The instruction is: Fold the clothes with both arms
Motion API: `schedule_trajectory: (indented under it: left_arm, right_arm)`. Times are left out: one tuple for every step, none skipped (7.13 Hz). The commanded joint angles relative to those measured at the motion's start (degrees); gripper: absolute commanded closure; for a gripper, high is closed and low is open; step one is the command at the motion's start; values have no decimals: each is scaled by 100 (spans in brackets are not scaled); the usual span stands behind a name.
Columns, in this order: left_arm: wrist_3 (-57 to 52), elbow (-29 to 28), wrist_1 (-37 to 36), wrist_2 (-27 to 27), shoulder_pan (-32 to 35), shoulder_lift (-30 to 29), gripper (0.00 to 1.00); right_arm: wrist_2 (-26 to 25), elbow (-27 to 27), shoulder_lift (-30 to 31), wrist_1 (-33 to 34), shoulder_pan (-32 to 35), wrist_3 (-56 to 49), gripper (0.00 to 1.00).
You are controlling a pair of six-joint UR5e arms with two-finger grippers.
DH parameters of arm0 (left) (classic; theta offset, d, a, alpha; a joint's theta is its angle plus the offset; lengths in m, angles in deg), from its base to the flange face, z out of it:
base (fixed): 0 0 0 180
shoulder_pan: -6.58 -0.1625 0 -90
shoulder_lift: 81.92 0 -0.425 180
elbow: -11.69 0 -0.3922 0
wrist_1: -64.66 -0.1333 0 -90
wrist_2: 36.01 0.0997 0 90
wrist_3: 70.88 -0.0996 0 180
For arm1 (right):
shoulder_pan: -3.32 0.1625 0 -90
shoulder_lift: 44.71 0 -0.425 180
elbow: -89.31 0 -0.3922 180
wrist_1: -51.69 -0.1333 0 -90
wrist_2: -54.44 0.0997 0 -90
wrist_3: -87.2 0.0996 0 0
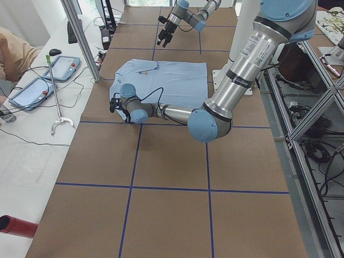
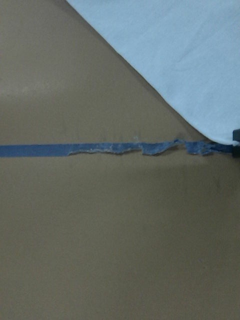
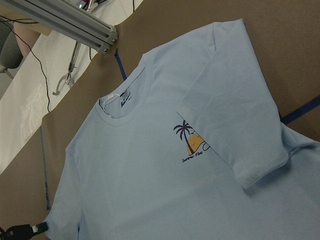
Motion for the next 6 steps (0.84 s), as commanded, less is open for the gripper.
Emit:
schedule_trajectory:
  left_arm:
    - [961, 440, 16, -23, -150, -293, 100]
    - [1497, 476, 51, 12, -386, -478, 100]
    - [1842, 459, 60, 21, -467, -723, 100]
    - [1898, 276, 69, 143, -537, -882, 100]
    - [1898, -91, 313, 362, -547, -1023, 100]
    - [1942, -321, 550, 503, -564, -1155, 74]
  right_arm:
    - [18, -126, 120, -10, 289, -55, 0]
    - [26, -327, 130, -37, 404, -221, 0]
    - [26, -390, 139, -37, 431, -510, 0]
    - [26, -391, 173, -37, 440, -539, 0]
    - [26, -365, 174, -37, 431, -513, 0]
    - [26, -373, 183, -37, 431, -513, 0]
